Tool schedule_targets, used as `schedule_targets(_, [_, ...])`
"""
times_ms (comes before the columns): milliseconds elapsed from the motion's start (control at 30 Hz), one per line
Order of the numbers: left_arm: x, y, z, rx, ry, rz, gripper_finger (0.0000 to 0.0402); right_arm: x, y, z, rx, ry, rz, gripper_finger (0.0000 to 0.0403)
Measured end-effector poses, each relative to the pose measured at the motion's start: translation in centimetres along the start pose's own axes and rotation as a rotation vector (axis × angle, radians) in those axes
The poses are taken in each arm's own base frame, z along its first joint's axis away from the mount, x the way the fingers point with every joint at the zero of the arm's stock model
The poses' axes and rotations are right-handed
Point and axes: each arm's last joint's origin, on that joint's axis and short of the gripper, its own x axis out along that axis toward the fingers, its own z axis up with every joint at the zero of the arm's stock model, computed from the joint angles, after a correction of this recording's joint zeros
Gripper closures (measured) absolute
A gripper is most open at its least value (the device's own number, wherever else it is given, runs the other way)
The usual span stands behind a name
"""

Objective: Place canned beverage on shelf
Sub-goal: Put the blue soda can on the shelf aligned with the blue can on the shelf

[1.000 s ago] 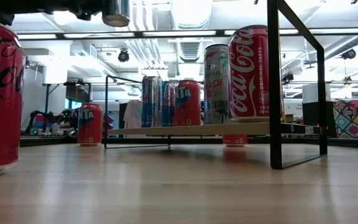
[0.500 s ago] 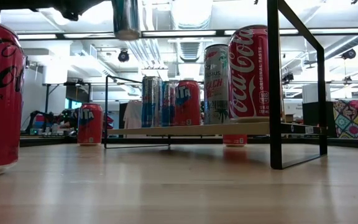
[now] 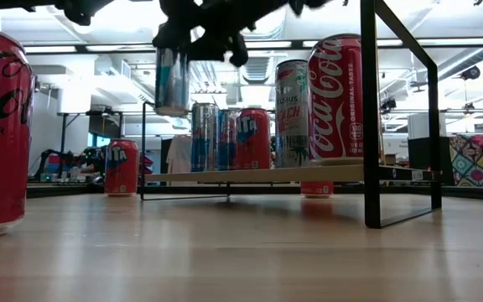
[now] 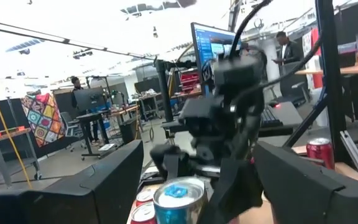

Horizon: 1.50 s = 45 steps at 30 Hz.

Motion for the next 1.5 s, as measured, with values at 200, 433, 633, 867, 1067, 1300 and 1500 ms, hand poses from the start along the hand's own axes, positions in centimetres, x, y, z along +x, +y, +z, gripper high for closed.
schedule_targets(200, [-0.2, 0.1, 0.1, 0.000, -0.001, 0.000, 0.0111, 0.2, -0.6, -0.9, 0.062, -0.085, 0.049, 0.0187])
schedule_targets(433, [-0.2, 0.1, 0.1, 0.010, -0.002, 0.000, 0.0111, 0.2, -0.6, -1.0, 0.030, -0.074, 0.045, 0.0187])
schedule_targets(633, [-0.2, 0.1, 0.1, 0.011, -0.002, 0.000, 0.0111, 0.2, -0.7, -1.3, 0.028, -0.044, 0.042, 0.0187])
schedule_targets(867, [-0.2, 0.1, 0.1, 0.011, -0.002, 0.000, 0.0111, 0.2, -0.6, -1.5, -0.011, -0.030, 0.050, 0.0187])
schedule_targets(1067, [-0.2, 0.1, 0.1, 0.011, -0.003, 0.000, 0.0111, 0.2, -0.7, -2.2, -0.054, 0.036, 0.034, 0.0187])
schedule_targets(1300, [-0.2, 0.1, 0.1, 0.012, -0.003, 0.000, 0.0111, 0.2, -0.9, -2.7, -0.053, 0.084, -0.001, 0.0187])
schedule_targets(1500, [-0.2, 0.1, 0.0, 0.012, -0.001, 0.000, 0.0111, 0.1, -0.9, -2.7, -0.051, 0.090, -0.002, 0.0187])
